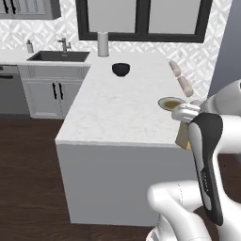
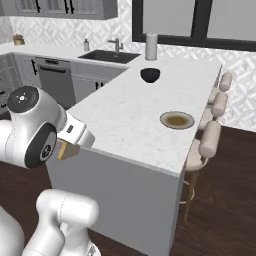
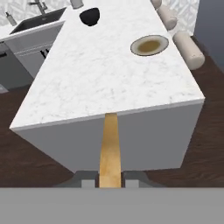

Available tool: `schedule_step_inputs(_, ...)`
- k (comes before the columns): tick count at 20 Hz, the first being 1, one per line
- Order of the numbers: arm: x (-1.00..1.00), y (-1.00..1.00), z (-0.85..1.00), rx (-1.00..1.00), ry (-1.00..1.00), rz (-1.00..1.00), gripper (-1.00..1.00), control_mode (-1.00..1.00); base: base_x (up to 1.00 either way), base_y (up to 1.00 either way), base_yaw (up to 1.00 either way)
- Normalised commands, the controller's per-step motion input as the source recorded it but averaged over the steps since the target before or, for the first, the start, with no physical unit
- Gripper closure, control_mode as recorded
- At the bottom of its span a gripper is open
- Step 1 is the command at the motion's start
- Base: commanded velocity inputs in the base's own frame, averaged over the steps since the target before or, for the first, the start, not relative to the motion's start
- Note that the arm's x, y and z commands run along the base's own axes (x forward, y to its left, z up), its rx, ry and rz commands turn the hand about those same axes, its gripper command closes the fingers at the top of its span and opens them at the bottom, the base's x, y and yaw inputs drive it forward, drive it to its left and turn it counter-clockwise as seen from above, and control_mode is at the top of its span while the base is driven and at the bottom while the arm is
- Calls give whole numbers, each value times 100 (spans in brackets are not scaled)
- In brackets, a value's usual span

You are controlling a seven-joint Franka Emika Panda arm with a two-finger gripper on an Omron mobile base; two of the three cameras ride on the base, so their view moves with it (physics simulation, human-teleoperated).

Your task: Start the toaster. Once the lever pops up, take the bread to the plate on the dining counter.

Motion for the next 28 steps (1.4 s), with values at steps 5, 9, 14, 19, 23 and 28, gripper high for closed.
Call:
schedule_step_inputs(5, 0, 0, 0, 0, 0, 0, 100, 100, 14, -100, 42)
schedule_step_inputs(9, 0, 0, 0, 0, 0, 0, 100, 100, 21, -95, 49)
schedule_step_inputs(14, 0, 0, 0, 0, 0, 0, 100, 100, 19, -93, 50)
schedule_step_inputs(19, 0, 0, 0, 0, 0, 0, 100, 100, 10, -93, 51)
schedule_step_inputs(23, 0, 0, 0, 0, 0, 0, 100, 100, 1, -94, 51)
schedule_step_inputs(28, 0, 0, 0, 0, 0, 0, 100, 100, 0, -97, 50)
